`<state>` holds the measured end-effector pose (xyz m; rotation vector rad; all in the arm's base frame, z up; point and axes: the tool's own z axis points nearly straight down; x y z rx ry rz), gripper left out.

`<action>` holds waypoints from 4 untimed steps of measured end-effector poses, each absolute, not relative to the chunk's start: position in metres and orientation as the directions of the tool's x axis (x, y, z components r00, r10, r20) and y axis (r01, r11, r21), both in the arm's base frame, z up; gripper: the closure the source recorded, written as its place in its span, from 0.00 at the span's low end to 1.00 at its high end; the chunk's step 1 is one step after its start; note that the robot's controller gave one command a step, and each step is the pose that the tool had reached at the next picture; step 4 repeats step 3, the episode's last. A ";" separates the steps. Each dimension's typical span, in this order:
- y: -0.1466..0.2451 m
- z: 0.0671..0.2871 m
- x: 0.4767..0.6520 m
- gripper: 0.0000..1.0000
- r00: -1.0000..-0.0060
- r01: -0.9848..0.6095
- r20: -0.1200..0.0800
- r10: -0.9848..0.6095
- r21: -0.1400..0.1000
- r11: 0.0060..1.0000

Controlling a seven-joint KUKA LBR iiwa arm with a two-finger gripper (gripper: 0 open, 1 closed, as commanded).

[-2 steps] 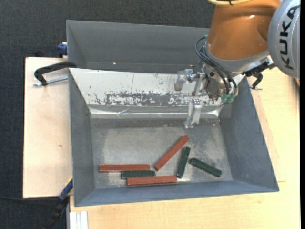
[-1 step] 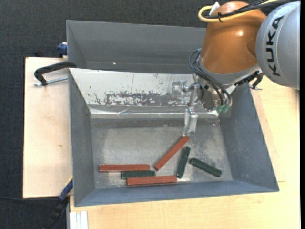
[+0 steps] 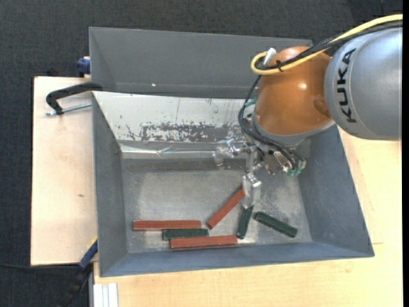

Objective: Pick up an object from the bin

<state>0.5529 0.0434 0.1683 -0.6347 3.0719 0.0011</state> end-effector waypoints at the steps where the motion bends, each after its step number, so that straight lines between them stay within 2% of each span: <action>1: 0.012 0.144 0.561 0.00 -0.900 -0.437 -0.001 -0.437 0.001 0.900; 2: 0.018 0.110 0.568 0.00 -0.933 -0.359 -0.002 -0.359 0.000 0.933; 3: -0.021 0.074 0.544 1.00 -0.697 -0.717 0.000 -0.717 -0.001 0.697; 4: -0.021 0.074 0.544 1.00 -0.697 -0.717 0.000 -0.717 -0.001 0.697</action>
Offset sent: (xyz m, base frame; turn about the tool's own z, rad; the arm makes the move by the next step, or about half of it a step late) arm 0.0210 -0.0151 -0.0983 -0.2361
